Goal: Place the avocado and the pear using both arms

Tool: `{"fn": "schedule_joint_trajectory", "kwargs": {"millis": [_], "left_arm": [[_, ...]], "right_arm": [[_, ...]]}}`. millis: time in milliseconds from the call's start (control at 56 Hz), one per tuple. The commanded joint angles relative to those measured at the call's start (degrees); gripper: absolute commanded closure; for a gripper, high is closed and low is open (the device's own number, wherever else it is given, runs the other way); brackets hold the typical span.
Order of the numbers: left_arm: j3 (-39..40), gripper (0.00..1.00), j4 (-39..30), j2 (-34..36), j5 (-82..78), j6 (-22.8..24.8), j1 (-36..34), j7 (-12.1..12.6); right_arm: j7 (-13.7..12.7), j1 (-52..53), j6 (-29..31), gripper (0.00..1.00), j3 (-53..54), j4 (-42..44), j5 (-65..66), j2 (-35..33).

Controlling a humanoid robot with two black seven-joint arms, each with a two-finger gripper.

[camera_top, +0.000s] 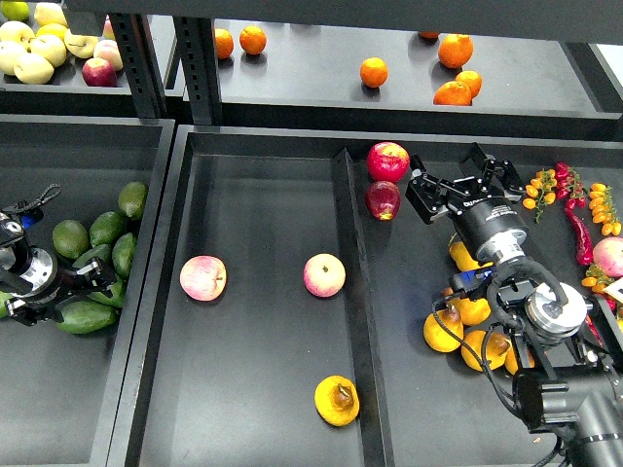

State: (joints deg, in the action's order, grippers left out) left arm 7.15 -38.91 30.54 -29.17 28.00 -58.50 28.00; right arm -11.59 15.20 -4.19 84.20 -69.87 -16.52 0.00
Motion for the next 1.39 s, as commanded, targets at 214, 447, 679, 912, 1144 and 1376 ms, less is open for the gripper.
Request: {"fn": "schedule_joint_trajectory", "kwargs": {"millis": [214, 447, 679, 912, 1144, 1376], "left_arm": [[23.77, 0.01, -0.55, 0.05, 16.77, 0.00, 3.30, 0.00], [40.65, 0.01, -7.58, -3.11, 24.94, 0.00, 14.54, 0.00], [60.51, 0.01, -15.93, -14.80, 25.92, 0.00, 31.07, 0.00], [70.27, 0.01, -22.34, -24.55, 26.09, 0.00, 43.46, 0.00], [74.93, 0.01, -27.53, -30.54, 27.50, 0.00, 52.69, 0.00], [75.99, 0.01, -29.82, -30.54, 30.14, 0.00, 57.27, 0.00]], "right_arm": [[-0.97, -2.19, 2.34, 0.00, -1.23, 0.08, -0.01, 0.00], [-4.49, -2.81, 5.94, 0.00, -1.23, 0.17, -0.89, 0.00], [-10.38, -4.12, 11.21, 0.00, -4.57, 0.44, -0.89, -0.52], [-12.58, -5.80, 19.38, 0.00, -10.72, 0.61, -0.62, -9.74], [-13.28, -4.92, 24.48, 0.00, -15.64, 0.52, -0.19, -20.47], [-16.41, -0.61, 32.19, 0.00, -23.11, 0.70, 4.56, -28.74]]}}
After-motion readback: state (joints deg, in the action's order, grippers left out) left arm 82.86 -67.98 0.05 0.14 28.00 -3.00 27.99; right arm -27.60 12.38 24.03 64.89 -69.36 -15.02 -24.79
